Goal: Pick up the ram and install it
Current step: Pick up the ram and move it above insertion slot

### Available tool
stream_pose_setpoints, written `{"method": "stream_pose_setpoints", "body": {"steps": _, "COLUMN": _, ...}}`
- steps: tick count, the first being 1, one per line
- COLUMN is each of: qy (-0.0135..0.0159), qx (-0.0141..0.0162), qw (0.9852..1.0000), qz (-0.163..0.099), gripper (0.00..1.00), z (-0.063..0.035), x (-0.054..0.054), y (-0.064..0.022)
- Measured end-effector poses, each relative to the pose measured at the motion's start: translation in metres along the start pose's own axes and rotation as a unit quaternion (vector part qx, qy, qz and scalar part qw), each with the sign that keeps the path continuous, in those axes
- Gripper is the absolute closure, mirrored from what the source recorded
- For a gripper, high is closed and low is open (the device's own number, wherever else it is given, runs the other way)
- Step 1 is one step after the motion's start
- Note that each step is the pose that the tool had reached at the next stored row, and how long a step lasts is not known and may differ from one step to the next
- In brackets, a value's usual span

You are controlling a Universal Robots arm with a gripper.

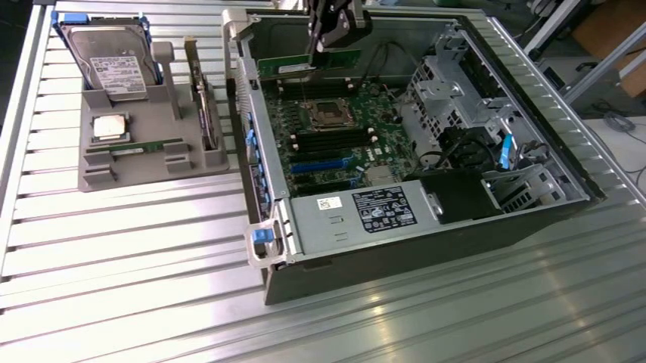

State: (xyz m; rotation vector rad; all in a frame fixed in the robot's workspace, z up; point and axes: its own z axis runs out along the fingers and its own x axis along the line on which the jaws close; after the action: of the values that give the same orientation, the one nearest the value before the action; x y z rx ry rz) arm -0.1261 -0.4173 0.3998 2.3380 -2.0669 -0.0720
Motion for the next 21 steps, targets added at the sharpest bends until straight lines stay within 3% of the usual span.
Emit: {"method": "stream_pose_setpoints", "body": {"steps": 21, "qy": 0.0027, "qx": -0.0003, "qw": 1.0, "qz": 0.0, "gripper": 0.86, "z": -0.0016, "x": 0.004, "y": -0.0345}}
